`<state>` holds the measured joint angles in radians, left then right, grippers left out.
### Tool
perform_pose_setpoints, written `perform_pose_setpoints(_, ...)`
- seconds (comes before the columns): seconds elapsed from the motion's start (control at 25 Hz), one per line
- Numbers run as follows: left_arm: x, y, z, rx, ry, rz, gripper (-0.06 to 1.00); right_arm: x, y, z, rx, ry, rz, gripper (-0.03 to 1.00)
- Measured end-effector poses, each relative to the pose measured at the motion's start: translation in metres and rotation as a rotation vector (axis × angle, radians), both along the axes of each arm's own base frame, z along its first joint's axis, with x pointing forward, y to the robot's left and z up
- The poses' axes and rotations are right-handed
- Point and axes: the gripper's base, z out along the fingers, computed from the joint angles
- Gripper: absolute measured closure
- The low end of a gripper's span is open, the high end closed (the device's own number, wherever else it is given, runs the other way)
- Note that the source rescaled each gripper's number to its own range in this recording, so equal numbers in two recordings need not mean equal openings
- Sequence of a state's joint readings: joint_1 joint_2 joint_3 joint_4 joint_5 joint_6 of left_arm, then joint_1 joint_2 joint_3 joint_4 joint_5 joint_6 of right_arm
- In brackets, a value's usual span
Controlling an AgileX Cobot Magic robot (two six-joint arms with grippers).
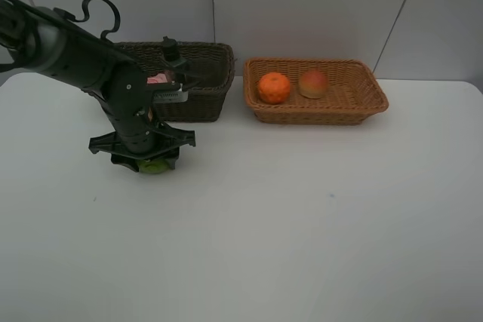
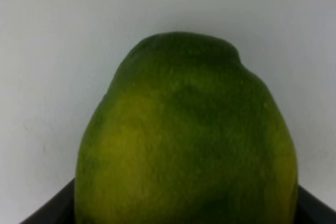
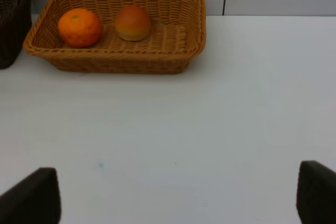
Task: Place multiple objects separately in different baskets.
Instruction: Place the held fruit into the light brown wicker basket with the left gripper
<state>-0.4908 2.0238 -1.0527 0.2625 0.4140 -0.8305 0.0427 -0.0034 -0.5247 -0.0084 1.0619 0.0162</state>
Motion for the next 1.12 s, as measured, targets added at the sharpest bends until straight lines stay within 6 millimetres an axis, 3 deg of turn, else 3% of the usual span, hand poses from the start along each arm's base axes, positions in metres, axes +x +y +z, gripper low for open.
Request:
perform_pose_setpoints(0.8,0.002,-0.002,0.001,-0.024,-0.027,-0.006,0.19,0.000,0.000,0.000,0.000,0.000,0.000,-0.03)
perform_pose_setpoints(1.12,-0.004,-0.011,0.045,-0.031,-0.114,-0.129,0.19,0.000,0.000,0.000,0.000,0.000,0.000,-0.03)
